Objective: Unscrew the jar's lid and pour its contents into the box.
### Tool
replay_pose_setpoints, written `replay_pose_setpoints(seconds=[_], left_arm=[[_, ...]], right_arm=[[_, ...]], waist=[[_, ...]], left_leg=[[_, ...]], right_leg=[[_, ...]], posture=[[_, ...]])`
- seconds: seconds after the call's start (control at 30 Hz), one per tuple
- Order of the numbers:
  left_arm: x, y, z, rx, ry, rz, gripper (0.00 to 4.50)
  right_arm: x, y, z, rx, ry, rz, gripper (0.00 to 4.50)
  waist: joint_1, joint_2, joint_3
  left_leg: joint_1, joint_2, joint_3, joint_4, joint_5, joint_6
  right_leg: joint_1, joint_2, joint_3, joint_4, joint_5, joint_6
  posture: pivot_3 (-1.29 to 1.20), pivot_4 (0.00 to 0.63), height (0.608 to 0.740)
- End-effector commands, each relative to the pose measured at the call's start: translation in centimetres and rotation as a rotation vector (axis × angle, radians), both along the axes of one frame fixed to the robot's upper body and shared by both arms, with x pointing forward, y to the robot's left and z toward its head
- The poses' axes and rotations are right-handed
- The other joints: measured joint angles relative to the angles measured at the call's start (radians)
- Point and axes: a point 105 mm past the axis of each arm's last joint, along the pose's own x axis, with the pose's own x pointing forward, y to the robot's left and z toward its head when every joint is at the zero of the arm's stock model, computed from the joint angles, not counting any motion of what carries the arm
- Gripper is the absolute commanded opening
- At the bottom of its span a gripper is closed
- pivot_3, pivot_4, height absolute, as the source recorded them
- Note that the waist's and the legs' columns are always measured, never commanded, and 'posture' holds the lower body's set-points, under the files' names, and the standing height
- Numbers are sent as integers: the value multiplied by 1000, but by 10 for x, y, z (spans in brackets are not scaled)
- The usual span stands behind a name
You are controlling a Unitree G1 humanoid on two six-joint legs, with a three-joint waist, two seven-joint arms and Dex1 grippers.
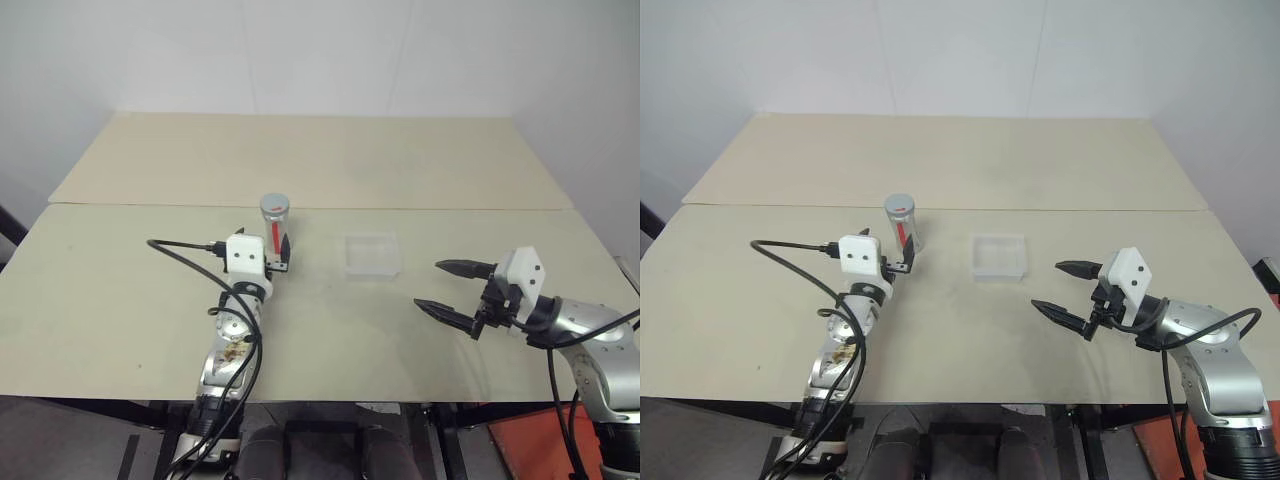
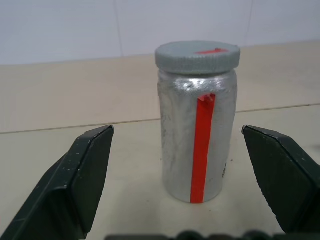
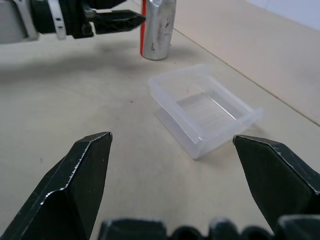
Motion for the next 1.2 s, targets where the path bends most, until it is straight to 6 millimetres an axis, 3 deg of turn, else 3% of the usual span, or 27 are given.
replay_pose_setpoints(seconds=[0.03, 0.83, 0.93, 1.13, 1.2], left_arm=[[5, -8, 18, 9, -75, -1, 4477], [48, -15, 26, 33, -77, 9, 4477], [49, -16, 24, 41, -66, 10, 3869], [50, -14, 20, 28, -45, 30, 2030], [50, -13, 19, 24, -42, 32, 2033]], right_arm=[[-3, 1, 13, -2, -47, 7, 4500], [-6, -1, 18, -5, -66, -5, 4500], [-7, -1, 18, -3, -69, -10, 4500], [-6, -1, 20, 0, -76, -18, 4500], [-5, 0, 21, 3, -84, -18, 4500]], waist=[[0, 0, 0], [0, 0, 0], [0, 0, 0], [-1, 0, 0], [0, 0, 0]], left_leg=[[0, 0, 0, 0, 0, 0], [-1, 0, 0, 0, 0, 0], [-1, 0, 0, 0, 0, 0], [0, 0, 0, 0, 0, 0], [0, 0, 0, 0, 0, 0]], right_leg=[[0, 0, 0, 0, 0, 0], [0, 0, 0, -1, 0, 1], [0, 0, 0, -1, 0, 1], [0, 0, 0, 0, 1, 1], [0, 0, 0, 0, 0, 1]], posture=[[0, 150, 740], [0, 150, 740], [0, 150, 740], [0, 150, 740], [0, 150, 740]])
